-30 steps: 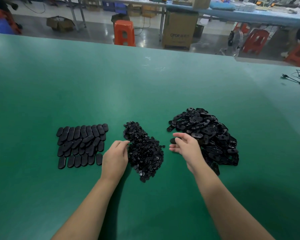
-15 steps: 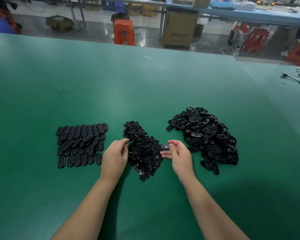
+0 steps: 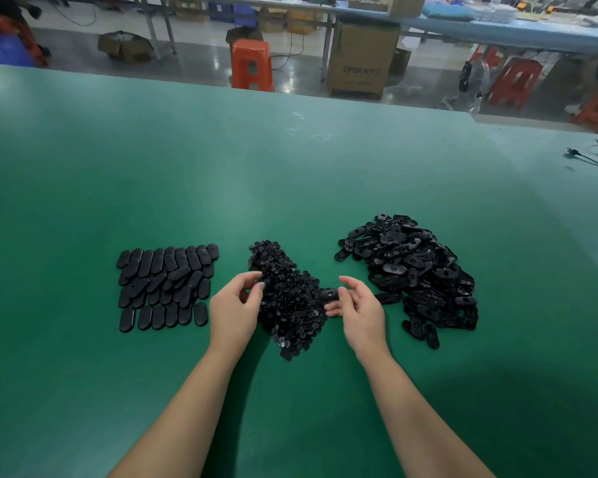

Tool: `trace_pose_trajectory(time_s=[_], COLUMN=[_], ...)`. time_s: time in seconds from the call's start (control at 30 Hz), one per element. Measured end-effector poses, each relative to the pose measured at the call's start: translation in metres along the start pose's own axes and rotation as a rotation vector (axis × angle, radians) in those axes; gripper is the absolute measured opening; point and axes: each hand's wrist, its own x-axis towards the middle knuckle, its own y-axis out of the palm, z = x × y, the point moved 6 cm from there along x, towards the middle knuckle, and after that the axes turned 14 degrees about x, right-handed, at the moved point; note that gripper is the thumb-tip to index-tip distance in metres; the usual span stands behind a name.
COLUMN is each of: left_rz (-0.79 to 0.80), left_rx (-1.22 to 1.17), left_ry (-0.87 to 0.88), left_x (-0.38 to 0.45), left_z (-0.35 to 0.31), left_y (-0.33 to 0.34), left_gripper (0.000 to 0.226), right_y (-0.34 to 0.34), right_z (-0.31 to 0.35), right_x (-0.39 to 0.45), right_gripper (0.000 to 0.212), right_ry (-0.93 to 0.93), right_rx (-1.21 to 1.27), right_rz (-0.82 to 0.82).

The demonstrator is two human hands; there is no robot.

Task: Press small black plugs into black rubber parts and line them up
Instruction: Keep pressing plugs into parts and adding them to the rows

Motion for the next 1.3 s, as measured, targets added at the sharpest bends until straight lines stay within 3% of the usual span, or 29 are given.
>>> trace_pose_trajectory(time_s=[0.37, 0.63, 0.87, 1.1, 1.3], left_rz=[0.125, 0.231, 0.249, 0.251, 0.230], left_rx=[-0.296, -0.304, -0.157, 0.164, 0.225], left_ry=[-0.103, -0.194, -0.135, 0.088, 0.136], left_x=[0.007, 0.000, -0.004, -0.016, -0.018], left_z=[-0.025, -0.037, -0.056, -0.083, -0.087], left_y=[0.026, 0.050, 0.068, 0.076, 0.079], left_gripper=[0.014, 0.011, 0.017, 0.012, 0.010], right_y=[0.001, 0.002, 0.002, -0.003, -0.003], right_z=[-0.003, -0.003, -0.003, 0.001, -0.003], right_x=[0.000, 0.000, 0.001, -0.001, 0.002], right_gripper=[0.017, 0.011, 0.012, 0.012, 0.021], right_ry=[0.016, 0.040, 0.032, -0.023, -0.001], right_rx=[0.127, 0.214, 0.176, 0.034, 0.048], right_rz=[-0.007, -0.017, -0.028, -0.035, -0.012])
